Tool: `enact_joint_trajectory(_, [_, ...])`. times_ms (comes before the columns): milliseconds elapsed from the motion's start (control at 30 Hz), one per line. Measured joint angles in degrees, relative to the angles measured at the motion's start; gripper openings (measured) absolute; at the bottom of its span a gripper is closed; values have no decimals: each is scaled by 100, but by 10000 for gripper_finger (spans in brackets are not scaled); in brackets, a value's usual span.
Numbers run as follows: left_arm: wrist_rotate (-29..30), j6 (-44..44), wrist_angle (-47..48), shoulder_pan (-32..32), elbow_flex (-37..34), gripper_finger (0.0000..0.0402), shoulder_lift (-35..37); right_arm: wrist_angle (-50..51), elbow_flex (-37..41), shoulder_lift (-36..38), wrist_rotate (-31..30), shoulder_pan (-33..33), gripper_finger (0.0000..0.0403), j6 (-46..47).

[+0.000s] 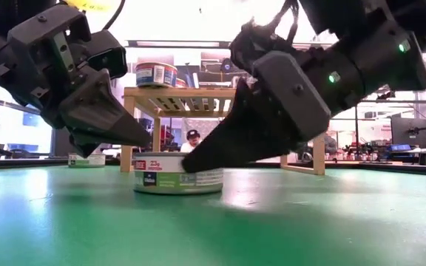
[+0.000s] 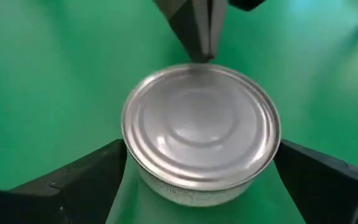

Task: Stack canned seafood by type on shelf
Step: Put the center green tuna can on the shelf aligned with the other green tuna can

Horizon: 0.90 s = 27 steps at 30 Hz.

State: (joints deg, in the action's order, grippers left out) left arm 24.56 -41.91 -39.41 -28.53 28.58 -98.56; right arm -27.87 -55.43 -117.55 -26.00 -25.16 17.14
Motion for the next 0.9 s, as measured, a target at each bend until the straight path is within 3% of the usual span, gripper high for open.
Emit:
enact_joint_trajectory(233, [30, -113, 38, 2, 2, 0, -165, -1027, 27, -528, -50, 15, 399, -435])
enact_joint_trajectory(667, [140, -232, -823, 13, 9, 0, -845, -2597, 45, -1106, -236, 0, 399, -813])
enact_joint_trajectory(900, [148, -291, -860, 17, 13, 0, -911, -2882, 49, -1127, -149, 23, 399, -735])
